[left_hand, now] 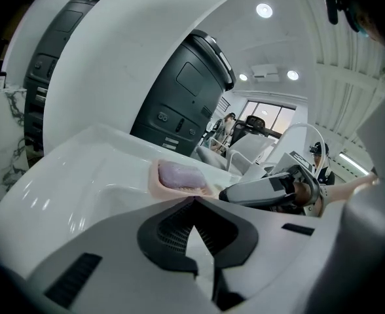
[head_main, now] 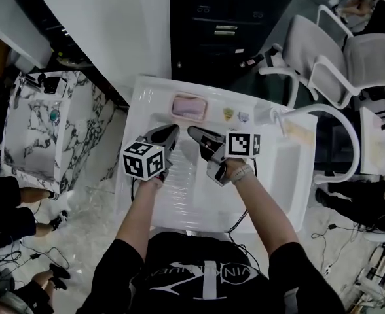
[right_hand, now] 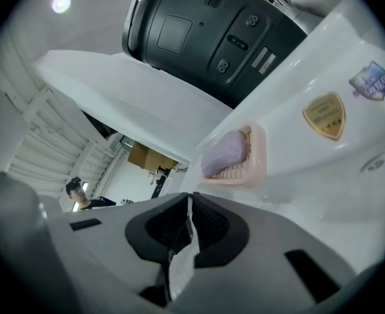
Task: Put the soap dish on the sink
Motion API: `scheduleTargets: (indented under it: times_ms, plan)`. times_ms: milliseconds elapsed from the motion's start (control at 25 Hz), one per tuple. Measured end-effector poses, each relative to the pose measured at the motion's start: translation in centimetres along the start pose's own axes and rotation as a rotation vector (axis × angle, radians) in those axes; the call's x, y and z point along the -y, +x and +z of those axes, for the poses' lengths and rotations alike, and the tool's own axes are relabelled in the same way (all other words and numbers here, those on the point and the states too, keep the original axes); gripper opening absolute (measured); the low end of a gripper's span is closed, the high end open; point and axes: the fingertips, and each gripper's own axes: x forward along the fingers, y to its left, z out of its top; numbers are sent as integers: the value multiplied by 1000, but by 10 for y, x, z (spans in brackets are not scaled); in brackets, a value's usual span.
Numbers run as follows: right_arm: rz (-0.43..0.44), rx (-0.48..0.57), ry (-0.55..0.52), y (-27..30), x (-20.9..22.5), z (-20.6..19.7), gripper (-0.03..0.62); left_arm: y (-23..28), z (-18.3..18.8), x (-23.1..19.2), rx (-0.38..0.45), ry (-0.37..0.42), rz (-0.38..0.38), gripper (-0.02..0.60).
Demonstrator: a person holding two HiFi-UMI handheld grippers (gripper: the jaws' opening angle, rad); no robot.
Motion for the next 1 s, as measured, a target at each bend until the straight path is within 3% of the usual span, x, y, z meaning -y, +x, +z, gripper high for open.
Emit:
scheduleTargets:
  times_ms: [400, 1000]
  plan:
    - [-129, 12, -238, -29, -6, -7, 34, -27, 1, 14, 45, 9, 30, 14]
    - [-215, 59, -494, -71, -25, -24, 32, -71, -10, 34, 124, 35, 78, 14]
